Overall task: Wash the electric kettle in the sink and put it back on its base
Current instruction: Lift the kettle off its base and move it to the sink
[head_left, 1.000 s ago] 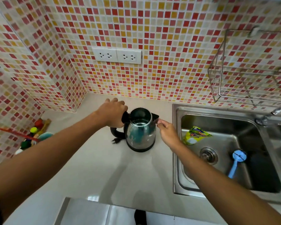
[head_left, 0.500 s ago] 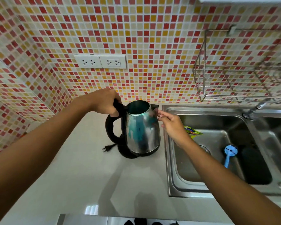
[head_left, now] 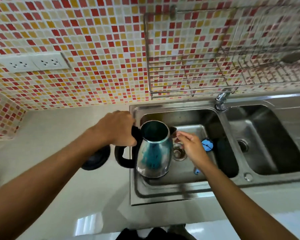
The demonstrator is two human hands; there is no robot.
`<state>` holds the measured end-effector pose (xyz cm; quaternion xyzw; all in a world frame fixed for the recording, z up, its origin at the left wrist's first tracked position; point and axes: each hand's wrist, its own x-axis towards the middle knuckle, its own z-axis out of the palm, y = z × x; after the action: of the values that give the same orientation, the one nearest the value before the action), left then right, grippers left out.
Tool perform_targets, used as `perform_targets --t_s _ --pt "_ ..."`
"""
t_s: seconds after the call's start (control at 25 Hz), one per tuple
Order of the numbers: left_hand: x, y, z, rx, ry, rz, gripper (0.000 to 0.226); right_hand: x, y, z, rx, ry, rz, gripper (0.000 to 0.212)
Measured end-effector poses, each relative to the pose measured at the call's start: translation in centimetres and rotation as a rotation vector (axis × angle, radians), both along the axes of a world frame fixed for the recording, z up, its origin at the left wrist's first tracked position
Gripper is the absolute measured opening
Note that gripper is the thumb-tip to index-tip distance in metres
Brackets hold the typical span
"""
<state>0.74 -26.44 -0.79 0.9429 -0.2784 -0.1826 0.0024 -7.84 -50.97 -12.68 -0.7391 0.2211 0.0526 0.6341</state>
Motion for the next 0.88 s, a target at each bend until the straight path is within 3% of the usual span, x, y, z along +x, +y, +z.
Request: perform_targets --t_s 0.12,0.32,0.48,0.56,0.68,0.8,0.88 --pt "-1.0 -5.0 -3.3 -0.019 0.066 0.062 0.043 -0.3 -5.7 -2.3 0.020 0.056 0.024 0.020" --pt "-2.4 -14.1 -9.8 0.038 -0.014 0.088 0.055 0.6 -14.9 -6.9 -0.052 0.141 0.066 0.025" --pt "-1.8 -18.2 -15.0 0.133 -0.041 0.106 0.067 4.7 -21.0 -9.9 -0.206 0.075 -0.097 0.015" --pt "-1.2 -19.7 -17.2 0.166 -0.049 0.131 0.067 7.0 -23.3 -10.4 -0.298 0.060 -0.215 0.031" --pt "-0.2 -21.7 -19.5 0.149 -0.063 0.173 0.064 10.4 -25.6 -10.1 -0.402 0.039 -0.315 0.038" --pt "0.4 -23.0 -21.0 0.129 -0.105 0.191 0.060 13.5 -26.8 -10.1 -0.405 0.026 -0.377 0.054" --pt "0.7 -23.8 -21.7 0.119 -0.120 0.193 0.058 14.5 -27.3 -10.6 -0.475 0.043 -0.376 0.047"
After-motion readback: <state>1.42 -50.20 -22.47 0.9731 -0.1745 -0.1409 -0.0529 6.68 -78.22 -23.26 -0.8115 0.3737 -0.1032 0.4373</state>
